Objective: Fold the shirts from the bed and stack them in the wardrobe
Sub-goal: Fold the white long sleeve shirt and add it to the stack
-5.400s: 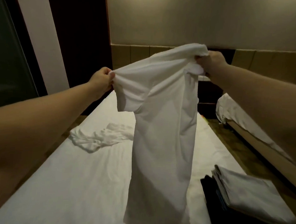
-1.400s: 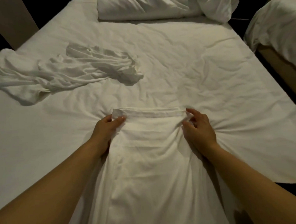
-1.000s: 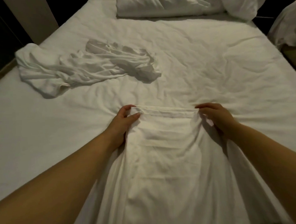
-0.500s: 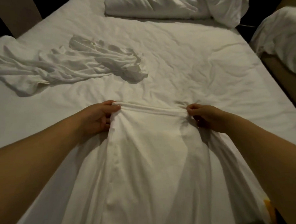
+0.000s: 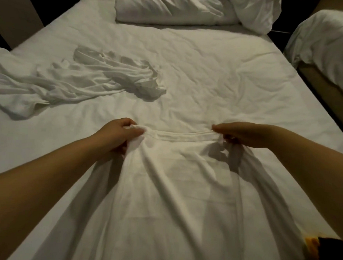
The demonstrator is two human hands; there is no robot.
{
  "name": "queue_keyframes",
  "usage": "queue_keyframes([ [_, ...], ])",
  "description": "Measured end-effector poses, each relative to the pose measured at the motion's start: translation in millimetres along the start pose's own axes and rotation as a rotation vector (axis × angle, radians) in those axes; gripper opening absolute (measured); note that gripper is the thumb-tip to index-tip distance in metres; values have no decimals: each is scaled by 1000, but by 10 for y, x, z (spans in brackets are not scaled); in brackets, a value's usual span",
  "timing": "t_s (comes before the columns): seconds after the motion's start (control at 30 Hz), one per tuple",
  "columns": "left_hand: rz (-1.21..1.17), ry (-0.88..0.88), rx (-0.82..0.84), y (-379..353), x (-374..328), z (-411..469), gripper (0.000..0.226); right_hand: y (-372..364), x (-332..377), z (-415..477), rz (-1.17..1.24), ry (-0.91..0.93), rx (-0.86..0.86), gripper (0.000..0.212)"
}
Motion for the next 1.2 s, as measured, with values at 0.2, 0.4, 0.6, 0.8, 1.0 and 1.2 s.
queue_keyframes([
  [0.2, 179, -128, -232, -34, -7, -11, 4, 20, 13, 0, -107, 33, 87, 22],
  [0.4, 392, 10, -83, 164, -248, -76, 2, 62, 37, -69, -129, 36, 64, 34],
  [0.6, 374, -198, -104, 23, -316, -96, 6, 115, 119, -143, -81, 73, 0, 30],
  [0.8, -621, 17, 289, 103, -38, 4, 18, 40, -61, -69, 71, 74, -165, 25],
  [1.0, -85, -17, -200, -245, 86, 127, 3, -109, -270, 105, 142, 89, -301, 34],
  [1.2, 102, 2, -364, -297, 120, -19, 51, -171, -272, 138, 162, 146, -330, 31],
])
Point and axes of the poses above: each hand's wrist, its own z-axis towards the middle knuckle, its own y-axis out of the back of the hand, x = y × z, the point moved 1 cm from there along z, towards the middle knuckle, and after that the axes turned 8 degrees about x, right-handed, at the moved point
